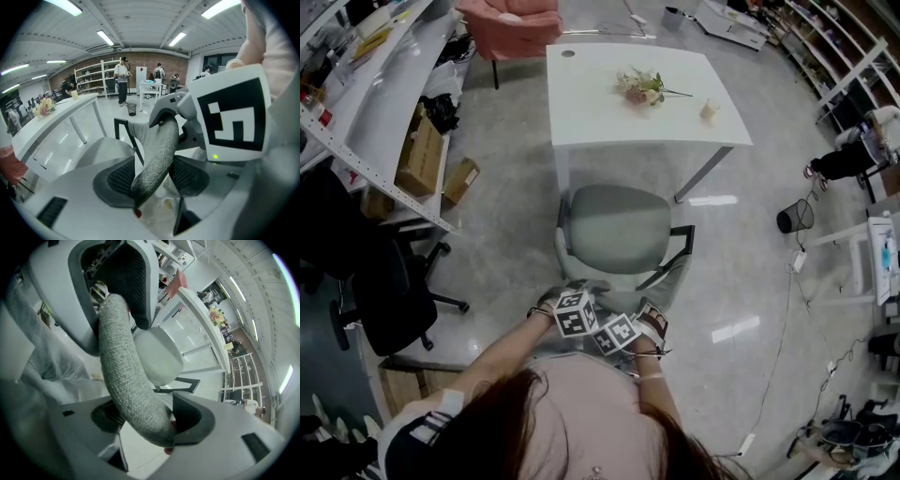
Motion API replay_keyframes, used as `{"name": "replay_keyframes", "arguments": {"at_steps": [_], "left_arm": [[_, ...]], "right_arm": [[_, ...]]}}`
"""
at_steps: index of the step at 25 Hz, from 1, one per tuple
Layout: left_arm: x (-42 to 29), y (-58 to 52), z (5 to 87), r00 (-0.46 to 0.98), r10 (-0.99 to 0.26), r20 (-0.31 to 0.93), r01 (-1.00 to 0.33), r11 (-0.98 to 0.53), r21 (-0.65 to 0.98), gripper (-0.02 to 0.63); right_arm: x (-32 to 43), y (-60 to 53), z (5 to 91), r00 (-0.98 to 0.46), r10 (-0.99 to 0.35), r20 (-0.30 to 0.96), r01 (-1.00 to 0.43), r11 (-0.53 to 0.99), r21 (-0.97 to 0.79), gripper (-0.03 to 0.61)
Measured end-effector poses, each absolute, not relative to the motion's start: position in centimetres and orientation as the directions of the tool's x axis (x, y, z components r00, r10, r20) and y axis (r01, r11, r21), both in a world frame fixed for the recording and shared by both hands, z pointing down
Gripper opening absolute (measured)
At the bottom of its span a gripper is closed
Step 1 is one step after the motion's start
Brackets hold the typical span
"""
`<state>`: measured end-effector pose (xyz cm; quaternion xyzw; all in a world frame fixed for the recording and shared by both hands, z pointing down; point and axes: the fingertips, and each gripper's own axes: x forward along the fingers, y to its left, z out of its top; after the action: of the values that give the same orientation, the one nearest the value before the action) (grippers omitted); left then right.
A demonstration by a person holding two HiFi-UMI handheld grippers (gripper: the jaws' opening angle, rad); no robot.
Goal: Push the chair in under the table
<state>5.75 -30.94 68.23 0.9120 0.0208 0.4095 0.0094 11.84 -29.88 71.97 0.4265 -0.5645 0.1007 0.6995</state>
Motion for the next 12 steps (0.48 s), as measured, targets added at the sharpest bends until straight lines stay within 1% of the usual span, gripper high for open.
{"name": "replay_keyframes", "arguments": {"at_steps": [12], "left_arm": [[7.7, -35.0, 68.4, 0.661, 0.048, 0.749, 0.031, -0.999, 0.036, 0.229]], "right_arm": [[13.9, -33.9, 72.1, 0.342, -0.338, 0.877, -0.620, 0.619, 0.481, 0.277]]}}
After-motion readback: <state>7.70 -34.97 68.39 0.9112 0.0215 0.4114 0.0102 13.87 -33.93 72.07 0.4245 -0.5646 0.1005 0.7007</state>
